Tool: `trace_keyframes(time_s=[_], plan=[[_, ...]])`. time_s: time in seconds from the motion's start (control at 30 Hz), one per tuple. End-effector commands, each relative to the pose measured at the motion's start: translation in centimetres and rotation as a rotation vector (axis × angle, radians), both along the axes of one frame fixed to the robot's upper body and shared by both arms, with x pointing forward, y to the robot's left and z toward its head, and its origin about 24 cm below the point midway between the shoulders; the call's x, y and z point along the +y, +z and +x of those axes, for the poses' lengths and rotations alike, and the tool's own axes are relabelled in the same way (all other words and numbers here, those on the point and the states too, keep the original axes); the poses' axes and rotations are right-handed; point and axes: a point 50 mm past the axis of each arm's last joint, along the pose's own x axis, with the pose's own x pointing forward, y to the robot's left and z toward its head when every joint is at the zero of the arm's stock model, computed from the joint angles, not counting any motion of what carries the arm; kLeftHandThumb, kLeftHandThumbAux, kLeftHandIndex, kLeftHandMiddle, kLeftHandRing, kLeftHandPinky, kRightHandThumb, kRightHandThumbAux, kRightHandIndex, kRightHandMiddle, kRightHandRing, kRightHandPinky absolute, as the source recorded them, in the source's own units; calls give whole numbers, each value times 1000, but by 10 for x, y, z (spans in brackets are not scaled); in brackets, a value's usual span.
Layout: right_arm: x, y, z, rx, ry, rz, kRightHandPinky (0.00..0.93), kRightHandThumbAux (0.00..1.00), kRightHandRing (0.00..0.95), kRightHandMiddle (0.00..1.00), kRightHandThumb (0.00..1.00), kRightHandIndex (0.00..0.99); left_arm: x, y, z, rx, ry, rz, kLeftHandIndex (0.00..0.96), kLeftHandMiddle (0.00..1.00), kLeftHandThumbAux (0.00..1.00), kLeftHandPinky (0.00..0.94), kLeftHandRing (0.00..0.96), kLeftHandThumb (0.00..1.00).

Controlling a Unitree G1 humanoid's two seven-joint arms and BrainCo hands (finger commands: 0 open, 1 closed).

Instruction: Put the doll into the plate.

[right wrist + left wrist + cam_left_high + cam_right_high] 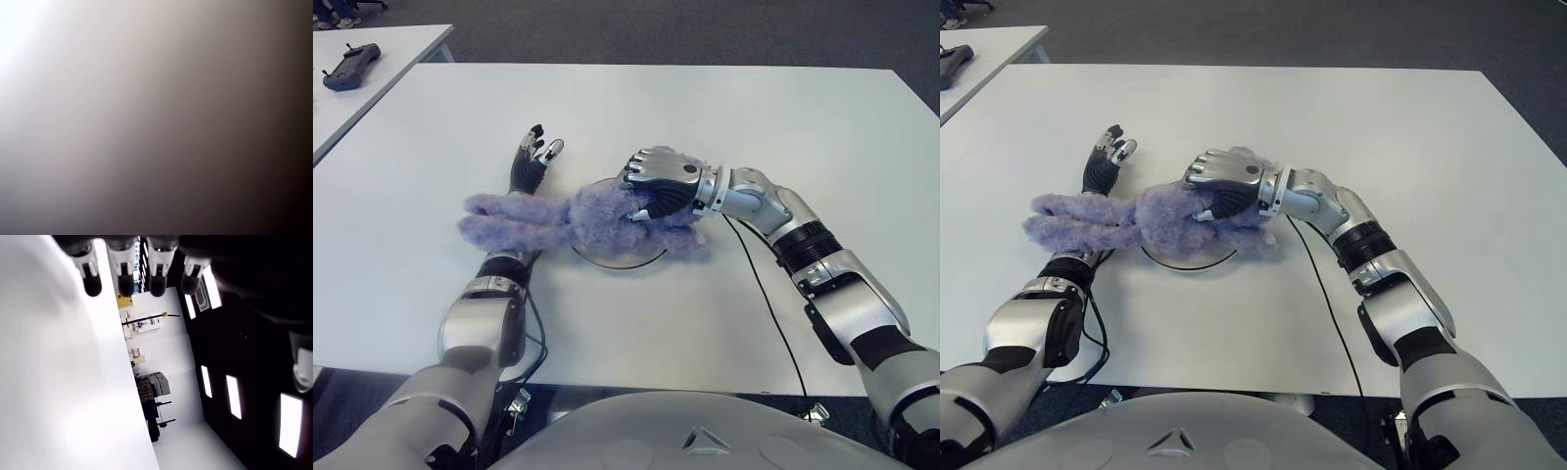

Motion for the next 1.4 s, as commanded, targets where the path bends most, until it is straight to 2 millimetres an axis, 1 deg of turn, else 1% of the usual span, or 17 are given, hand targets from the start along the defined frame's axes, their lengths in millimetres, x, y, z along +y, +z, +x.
trace_keyframes(time_s=[0.03, 0.23, 0.37, 0.47, 0.63, 0.67, 0.7, 0.83, 0.87, 0.93, 1.1, 1.17, 1.2, 1.23, 1.27, 1.33, 1.4], plan=[[-5, -35, -4, 79, 0, -168, 873, 730, 856, 848, 871, 744, -45, -121, -103, 497, 1, -137, 0, 0, 384, 0, 0, 0], [-5, -36, -4, 70, 7, -152, 890, 729, 866, 854, 862, 734, -46, -122, -103, 500, 4, -141, 0, 0, 384, 0, 0, 0], [-4, -36, -5, 49, 17, -133, 883, 743, 868, 854, 806, 721, -46, -122, -103, 502, 11, -138, 0, 0, 393, 0, 0, 0], [-4, -36, -5, 17, 22, -130, 876, 748, 866, 847, 710, 699, -47, -122, -103, 502, 15, -125, 0, 5, 398, 0, 0, 0], [-3, -37, -5, -24, 20, -113, 862, 741, 855, 834, 637, 661, -47, -122, -103, 498, 19, -110, 0, 14, 405, 0, 0, 0], [-3, -37, -5, -28, 18, -107, 826, 721, 829, 808, 696, 492, -47, -122, -103, 496, 19, -108, 0, 18, 411, 0, 0, 0], [-3, -37, -5, -29, 14, -92, 816, 716, 822, 801, 710, 450, -47, -122, -103, 494, 19, -105, 0, 19, 412, 0, 0, 0], [-4, -39, -6, -22, 8, -59, 730, 714, 746, 735, 712, 432, -47, -121, -103, 490, 17, -99, 0, 25, 426, 0, 0, 0], [-4, -39, -6, -19, 7, -55, 645, 715, 695, 702, 710, 431, -47, -121, -103, 489, 16, -98, 0, 25, 433, 0, 0, 0], [-5, -41, -6, -13, 4, -49, 578, 715, 661, 680, 709, 430, -48, -121, -103, 489, 14, -96, 0, 25, 438, 0, 0, 0], [-5, -42, -6, -31, -3, -48, 575, 715, 628, 642, 706, 428, -48, -121, -103, 493, 6, -104, 0, 19, 441, 0, 0, 0], [-5, -42, -6, -42, -5, -45, 538, 715, 607, 625, 705, 428, -48, -121, -102, 495, 4, -107, 0, 16, 436, 0, 0, 0], [-5, -42, -6, -47, -6, -44, 460, 715, 538, 582, 704, 426, -49, -121, -102, 495, 4, -108, 0, 14, 432, 0, 0, 0], [-5, -43, -6, -56, -3, -48, 446, 715, 526, 575, 704, 426, -49, -121, -102, 496, 3, -110, 0, 14, 431, 0, 0, 0], [-5, -43, -6, -62, -2, -50, 357, 717, 433, 477, 700, 421, -49, -121, -102, 497, 2, -110, 0, 11, 427, 0, 0, 0], [-6, -43, -6, -77, 4, -62, 330, 718, 406, 448, 698, 419, -49, -121, -102, 500, 2, -113, 0, 11, 426, 0, 0, 0], [-6, -44, -6, -95, 11, -82, 161, 723, 208, 262, 687, 408, -49, -122, -102, 504, 3, -119, 0, 8, 423, 0, 0, 0]])
